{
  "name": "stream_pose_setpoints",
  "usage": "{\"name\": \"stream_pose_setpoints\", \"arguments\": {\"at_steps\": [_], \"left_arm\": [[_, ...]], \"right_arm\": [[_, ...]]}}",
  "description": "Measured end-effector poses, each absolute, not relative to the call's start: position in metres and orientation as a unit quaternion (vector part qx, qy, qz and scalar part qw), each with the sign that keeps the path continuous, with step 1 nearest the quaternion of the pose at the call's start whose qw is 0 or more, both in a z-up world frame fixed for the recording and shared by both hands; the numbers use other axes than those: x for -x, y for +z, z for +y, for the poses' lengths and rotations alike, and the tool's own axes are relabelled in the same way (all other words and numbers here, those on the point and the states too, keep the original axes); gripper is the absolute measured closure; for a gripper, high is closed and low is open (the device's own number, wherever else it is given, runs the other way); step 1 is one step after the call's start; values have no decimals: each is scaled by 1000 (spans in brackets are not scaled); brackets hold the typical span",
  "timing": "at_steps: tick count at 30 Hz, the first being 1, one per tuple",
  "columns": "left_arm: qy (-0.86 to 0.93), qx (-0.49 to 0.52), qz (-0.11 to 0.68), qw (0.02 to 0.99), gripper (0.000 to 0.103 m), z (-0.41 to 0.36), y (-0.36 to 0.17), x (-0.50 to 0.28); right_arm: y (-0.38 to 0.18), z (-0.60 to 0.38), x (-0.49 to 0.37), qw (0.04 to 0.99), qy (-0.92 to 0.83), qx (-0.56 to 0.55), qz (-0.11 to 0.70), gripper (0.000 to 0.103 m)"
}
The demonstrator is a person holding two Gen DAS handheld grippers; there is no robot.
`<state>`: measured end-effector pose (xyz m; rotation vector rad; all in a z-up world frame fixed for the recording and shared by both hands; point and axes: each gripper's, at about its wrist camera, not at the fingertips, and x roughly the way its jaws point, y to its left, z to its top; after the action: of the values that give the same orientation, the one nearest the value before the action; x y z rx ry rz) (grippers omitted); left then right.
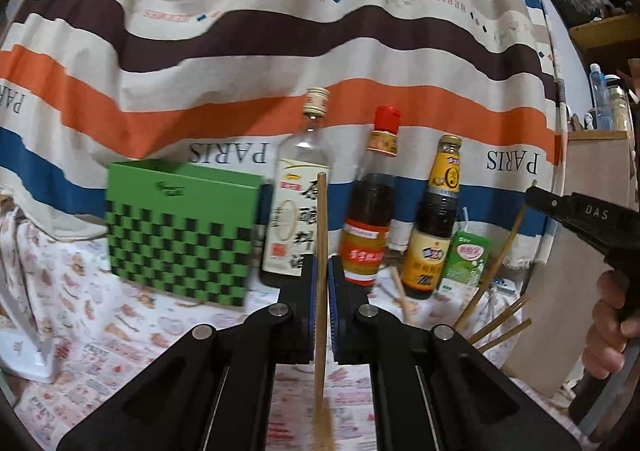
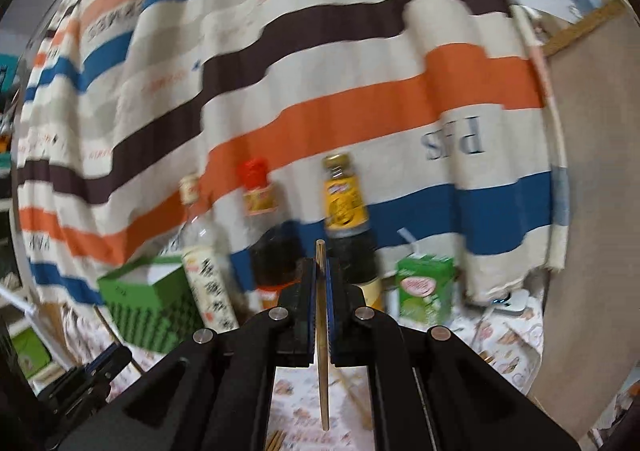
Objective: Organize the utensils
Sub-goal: 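Carry both held chopsticks over the clear cup with both grippers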
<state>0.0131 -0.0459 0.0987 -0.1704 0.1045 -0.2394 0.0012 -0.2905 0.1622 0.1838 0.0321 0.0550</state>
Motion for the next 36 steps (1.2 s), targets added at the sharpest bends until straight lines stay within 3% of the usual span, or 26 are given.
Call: {"name": "stream_pose_setpoints", "arguments": {"at_steps": [9, 15, 36], "left_arm": [[-168, 99, 27, 980, 98, -100, 141, -32], [-203, 99, 18, 974, 98, -145, 159, -51], [-216, 70, 112, 967, 98, -199, 81, -91]], "right_arm": [[165, -345, 1, 990, 13, -139, -24, 98], [161, -362, -18, 991, -2, -136, 22, 98], [117, -374, -85, 966, 35, -155, 205, 98]]}}
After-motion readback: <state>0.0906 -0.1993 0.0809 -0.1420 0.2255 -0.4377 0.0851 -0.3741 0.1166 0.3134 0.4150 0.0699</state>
